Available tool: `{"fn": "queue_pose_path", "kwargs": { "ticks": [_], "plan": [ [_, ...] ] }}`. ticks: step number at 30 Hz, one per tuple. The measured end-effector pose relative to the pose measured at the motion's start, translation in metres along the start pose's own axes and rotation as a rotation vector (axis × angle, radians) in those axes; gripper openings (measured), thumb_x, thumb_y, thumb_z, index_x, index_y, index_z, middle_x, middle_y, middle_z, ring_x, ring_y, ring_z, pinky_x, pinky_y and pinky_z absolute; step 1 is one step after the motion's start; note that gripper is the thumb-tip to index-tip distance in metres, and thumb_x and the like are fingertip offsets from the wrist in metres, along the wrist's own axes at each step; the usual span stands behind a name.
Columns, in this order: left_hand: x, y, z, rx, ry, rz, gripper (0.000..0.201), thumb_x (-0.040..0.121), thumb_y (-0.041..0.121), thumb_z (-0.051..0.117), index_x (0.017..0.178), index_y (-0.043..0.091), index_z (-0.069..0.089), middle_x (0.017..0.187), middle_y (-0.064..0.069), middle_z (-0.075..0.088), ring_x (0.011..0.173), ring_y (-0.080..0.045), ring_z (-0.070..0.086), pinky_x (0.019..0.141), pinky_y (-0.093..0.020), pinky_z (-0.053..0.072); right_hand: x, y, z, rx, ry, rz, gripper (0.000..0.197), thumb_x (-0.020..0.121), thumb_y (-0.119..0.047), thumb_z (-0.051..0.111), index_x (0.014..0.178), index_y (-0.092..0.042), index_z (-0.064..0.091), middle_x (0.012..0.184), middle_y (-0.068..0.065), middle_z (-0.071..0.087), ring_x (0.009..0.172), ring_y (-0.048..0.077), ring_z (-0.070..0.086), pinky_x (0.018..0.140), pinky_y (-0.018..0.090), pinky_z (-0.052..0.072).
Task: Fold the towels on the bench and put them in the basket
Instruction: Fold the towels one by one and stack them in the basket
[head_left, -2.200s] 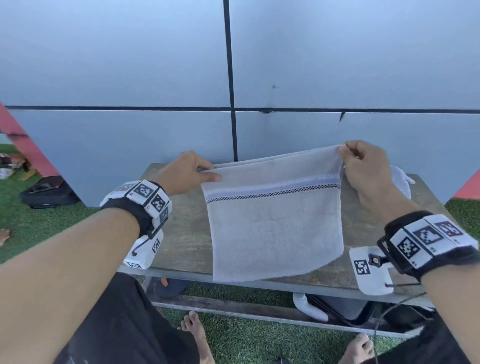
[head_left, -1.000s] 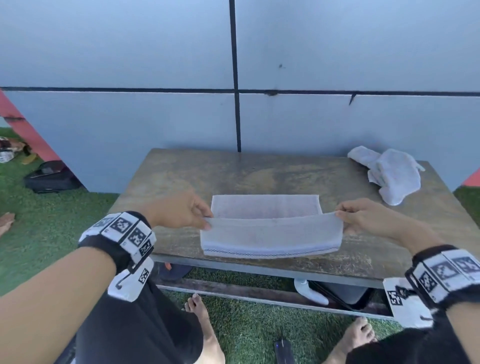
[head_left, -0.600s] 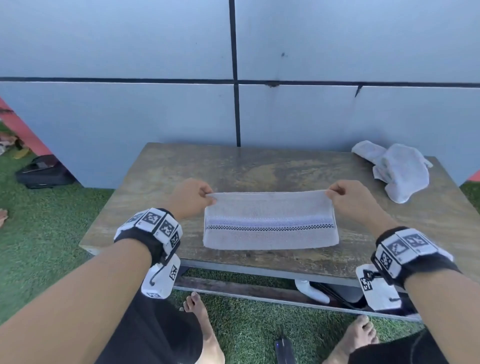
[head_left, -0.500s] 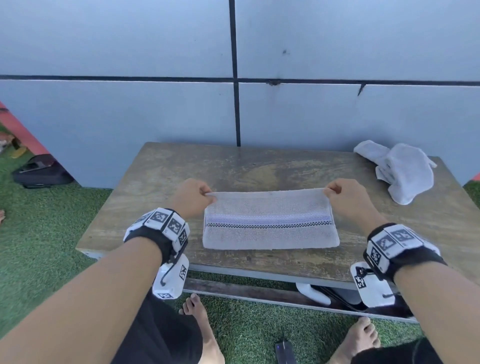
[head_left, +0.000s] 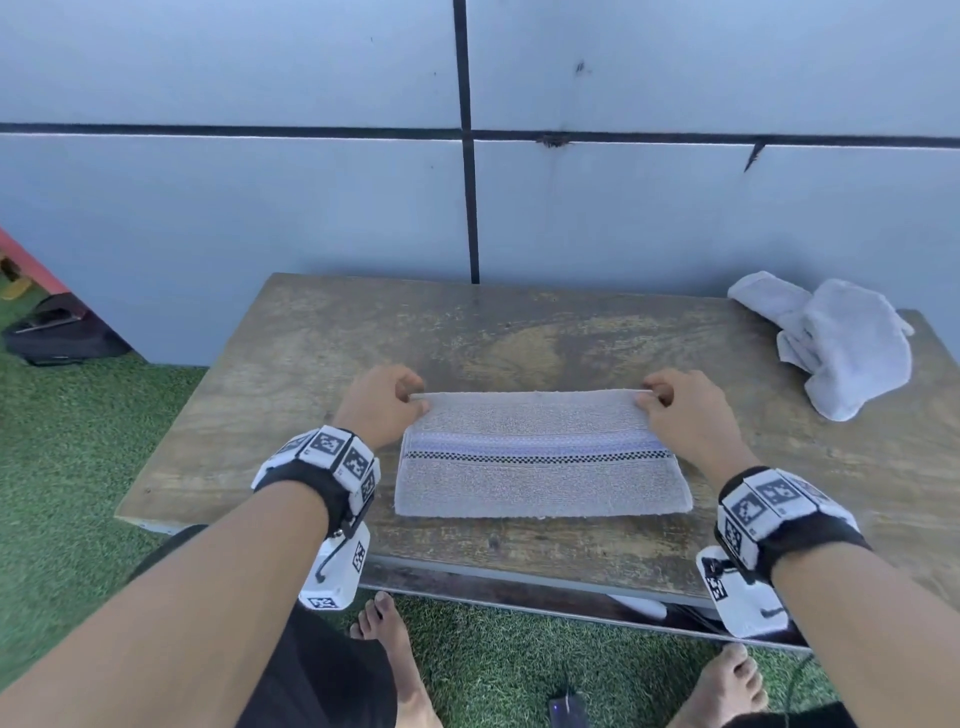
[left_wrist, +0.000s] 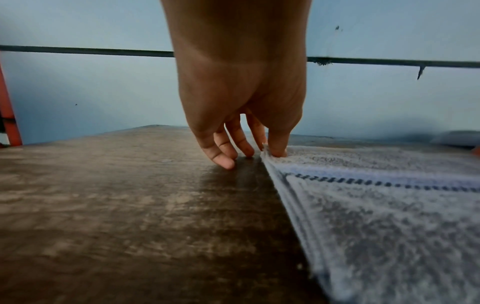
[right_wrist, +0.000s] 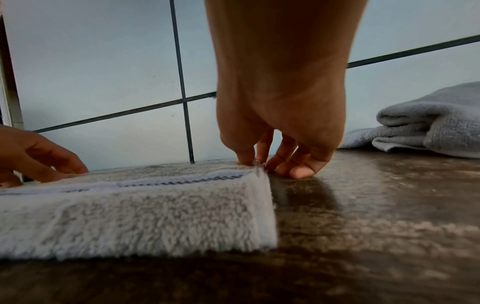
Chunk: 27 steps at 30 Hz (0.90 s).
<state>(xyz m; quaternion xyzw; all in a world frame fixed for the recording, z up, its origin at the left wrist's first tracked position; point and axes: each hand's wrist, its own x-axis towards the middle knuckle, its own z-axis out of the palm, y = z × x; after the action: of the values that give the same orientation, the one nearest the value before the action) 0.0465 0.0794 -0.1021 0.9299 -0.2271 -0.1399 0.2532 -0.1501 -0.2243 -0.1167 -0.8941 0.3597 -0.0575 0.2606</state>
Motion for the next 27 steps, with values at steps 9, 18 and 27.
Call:
{"fn": "queue_pose_path", "kwargs": {
  "ticks": [9, 18, 27],
  "plan": [
    [-0.01, 0.007, -0.004, 0.237, -0.101, 0.078, 0.016, 0.092, 0.033, 0.069, 0.1, 0.019, 0.069, 0.095, 0.005, 0.062, 0.085, -0.014, 0.057, 0.071, -0.027, 0.041, -0.01, 0.002, -0.011, -0.133, -0.113, -0.086, 0.012, 0.094, -0.024, 0.063, 0.083, -0.025, 0.058, 0.1, 0.001, 0.057, 0.089, 0.021, 0.055, 0.078, 0.037, 0.047],
    [-0.024, 0.039, -0.042, 0.185, -0.009, 0.224, 0.01, 0.089, 0.022, 0.069, 0.095, 0.014, 0.07, 0.097, -0.001, 0.065, 0.083, -0.014, 0.058, 0.068, -0.023, 0.043, -0.024, -0.02, -0.061, -0.021, -0.015, -0.123, 0.015, 0.086, -0.008, 0.062, 0.072, -0.014, 0.063, 0.076, 0.002, 0.064, 0.067, 0.017, 0.056, 0.054, 0.026, 0.037],
    [-0.048, 0.049, -0.059, -0.105, 0.431, 0.488, 0.012, 0.084, 0.02, 0.075, 0.092, 0.023, 0.067, 0.096, 0.005, 0.06, 0.087, -0.015, 0.057, 0.077, -0.027, 0.045, -0.051, -0.025, -0.096, 0.23, 0.389, -0.306, 0.009, 0.085, -0.006, 0.066, 0.09, -0.013, 0.063, 0.087, 0.003, 0.064, 0.078, 0.02, 0.061, 0.071, 0.026, 0.045]
  ]
}}
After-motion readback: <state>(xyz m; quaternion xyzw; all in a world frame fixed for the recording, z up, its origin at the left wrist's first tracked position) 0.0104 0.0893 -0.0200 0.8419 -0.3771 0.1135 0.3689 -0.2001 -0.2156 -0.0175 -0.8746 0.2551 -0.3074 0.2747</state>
